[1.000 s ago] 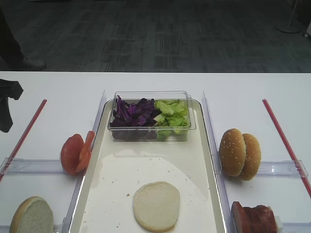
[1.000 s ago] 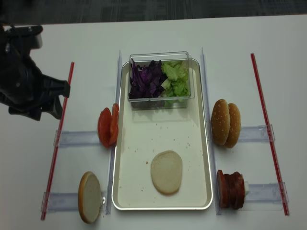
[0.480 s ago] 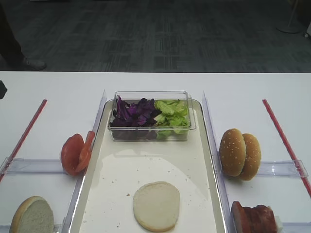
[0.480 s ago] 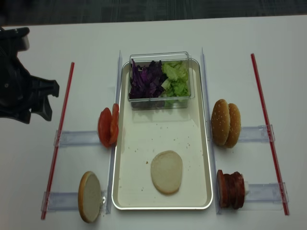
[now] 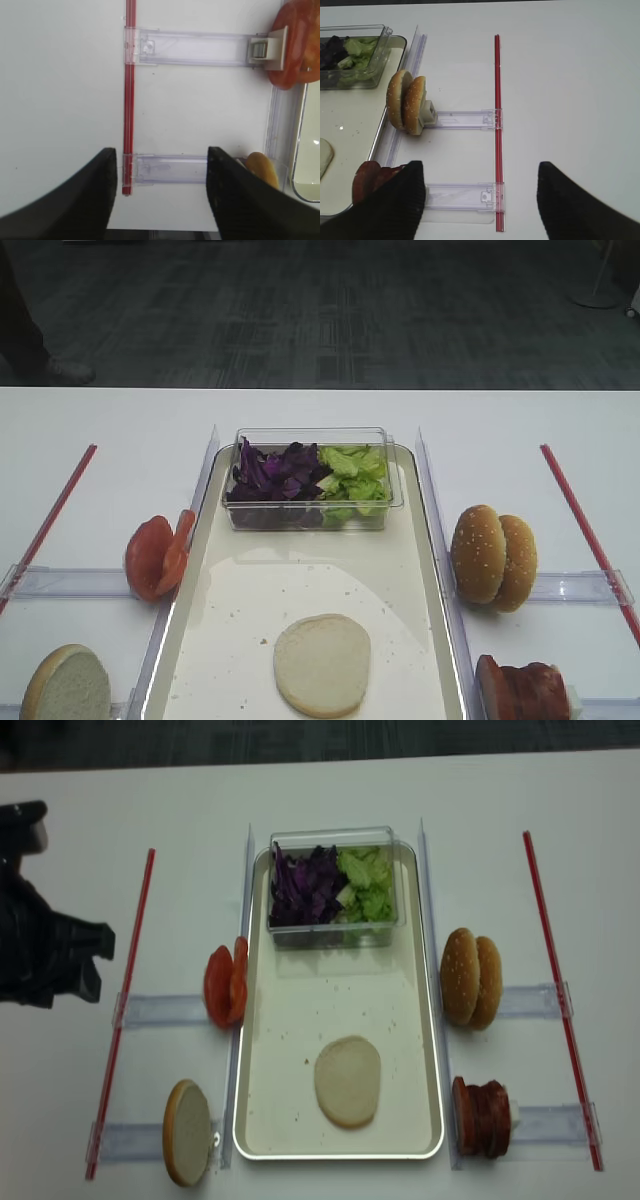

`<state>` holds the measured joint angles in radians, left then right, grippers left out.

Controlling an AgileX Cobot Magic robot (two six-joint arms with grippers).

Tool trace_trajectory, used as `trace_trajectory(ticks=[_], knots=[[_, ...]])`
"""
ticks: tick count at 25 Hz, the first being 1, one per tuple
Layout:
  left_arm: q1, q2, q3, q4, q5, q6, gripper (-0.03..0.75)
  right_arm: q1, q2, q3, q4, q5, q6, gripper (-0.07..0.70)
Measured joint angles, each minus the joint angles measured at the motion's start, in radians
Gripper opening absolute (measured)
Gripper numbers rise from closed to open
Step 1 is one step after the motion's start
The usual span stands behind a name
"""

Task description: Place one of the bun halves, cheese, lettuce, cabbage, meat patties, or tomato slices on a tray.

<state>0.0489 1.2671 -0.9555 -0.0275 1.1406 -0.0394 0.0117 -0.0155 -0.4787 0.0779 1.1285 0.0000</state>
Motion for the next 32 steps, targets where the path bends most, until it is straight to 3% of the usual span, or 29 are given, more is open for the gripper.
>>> trace_trajectory(ticks=[5, 17, 25, 32], knots=[[0.0, -0.109, 0.071, 0.0, -0.02, 0.001, 0.368, 0.0, 0.0, 0.0, 0.0, 0.0, 0.0, 0.505], [0.0, -0.252, 0.213, 0.0, 0.006, 0.001, 0.368, 0.0, 0.0, 0.0, 0.0, 0.0, 0.0, 0.505], [0.0, -0.418, 0.315, 0.0, -0.074, 0.002, 0.368, 0.0, 0.0, 0.0, 0.0, 0.0, 0.0, 0.505], [0.0, -0.573, 0.41, 0.0, -0.11, 0.039, 0.367, 0.0, 0.0, 0.0, 0.0, 0.0, 0.0, 0.505]])
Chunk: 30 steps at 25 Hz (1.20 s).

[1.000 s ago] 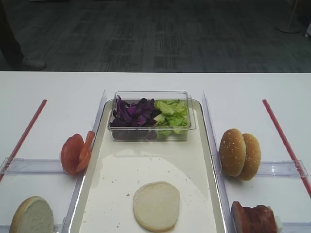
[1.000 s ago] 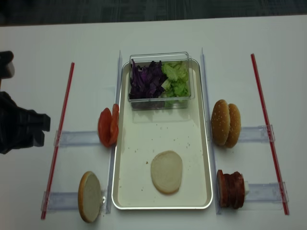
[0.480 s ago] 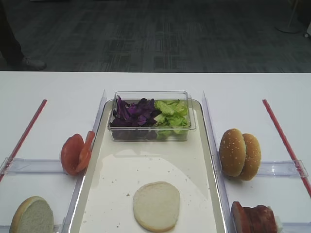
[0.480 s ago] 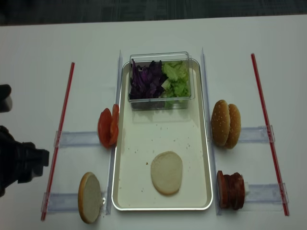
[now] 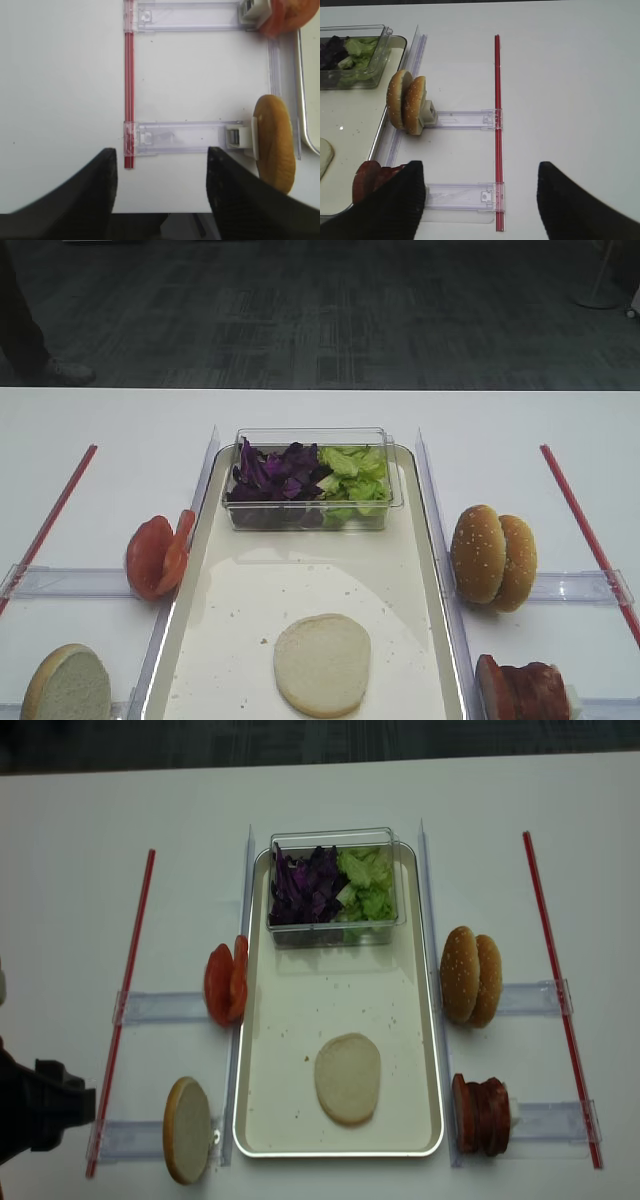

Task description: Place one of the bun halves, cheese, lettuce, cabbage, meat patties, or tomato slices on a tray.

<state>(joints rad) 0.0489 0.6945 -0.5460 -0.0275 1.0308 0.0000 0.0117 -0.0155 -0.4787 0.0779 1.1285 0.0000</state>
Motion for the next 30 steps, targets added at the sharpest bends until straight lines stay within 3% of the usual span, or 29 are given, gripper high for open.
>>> trace_trajectory(ticks=[14, 30], knots=[[0.0, -0.159, 0.029, 0.0, -0.006, 0.039, 0.367, 0.0, 0.0, 0.0, 0.0, 0.0, 0.0, 0.505], [0.0, -0.356, 0.099, -0.002, -0.133, 0.044, 0.367, 0.0, 0.0, 0.0, 0.0, 0.0, 0.0, 0.505]])
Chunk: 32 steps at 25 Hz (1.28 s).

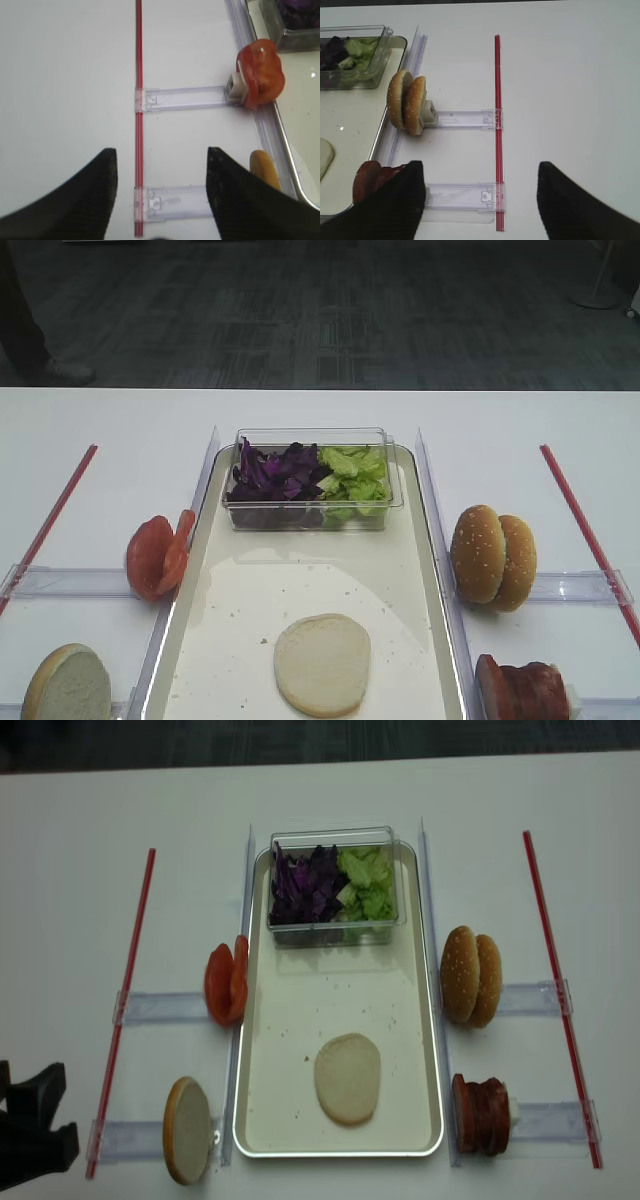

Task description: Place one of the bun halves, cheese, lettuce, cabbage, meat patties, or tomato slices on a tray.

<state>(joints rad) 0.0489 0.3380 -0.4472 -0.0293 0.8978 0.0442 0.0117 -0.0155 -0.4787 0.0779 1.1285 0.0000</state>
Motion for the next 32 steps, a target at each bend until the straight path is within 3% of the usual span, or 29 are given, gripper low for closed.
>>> trace_trajectory(ticks=[7, 17, 32], knots=[[0.0, -0.105, 0.004, -0.001, -0.006, 0.0, 0.367, 0.0, 0.0, 0.0, 0.0, 0.0, 0.0, 0.505], [-0.002, -0.11, 0.004, -0.001, -0.004, 0.0, 0.366, 0.0, 0.0, 0.0, 0.0, 0.0, 0.005, 0.505], [-0.01, -0.11, -0.024, 0.0, 0.075, 0.008, 0.366, 0.0, 0.0, 0.0, 0.0, 0.0, 0.0, 0.505]])
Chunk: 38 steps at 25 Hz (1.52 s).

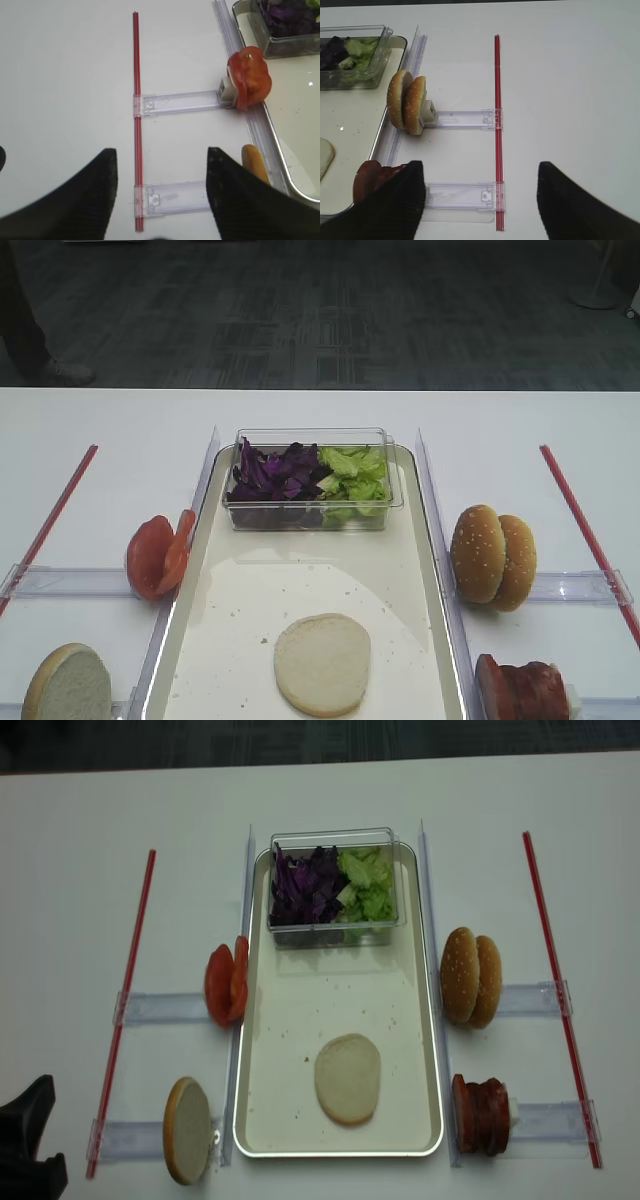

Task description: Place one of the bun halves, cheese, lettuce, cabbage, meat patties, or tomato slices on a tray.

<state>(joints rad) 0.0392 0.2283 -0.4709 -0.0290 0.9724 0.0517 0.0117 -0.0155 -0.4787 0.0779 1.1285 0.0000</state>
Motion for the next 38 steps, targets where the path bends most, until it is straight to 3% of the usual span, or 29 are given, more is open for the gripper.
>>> trace_trajectory(ticks=[9, 26, 38], knots=[[-0.019, -0.002, -0.015, 0.0, 0.043, 0.012, 0.366, 0.0, 0.0, 0.0, 0.0, 0.0, 0.0, 0.505], [-0.019, -0.127, -0.028, 0.0, 0.189, 0.014, 0.366, 0.0, 0.0, 0.0, 0.0, 0.0, 0.0, 0.505], [-0.019, -0.19, -0.019, 0.0, 0.202, 0.014, 0.366, 0.0, 0.0, 0.0, 0.0, 0.0, 0.0, 0.505]])
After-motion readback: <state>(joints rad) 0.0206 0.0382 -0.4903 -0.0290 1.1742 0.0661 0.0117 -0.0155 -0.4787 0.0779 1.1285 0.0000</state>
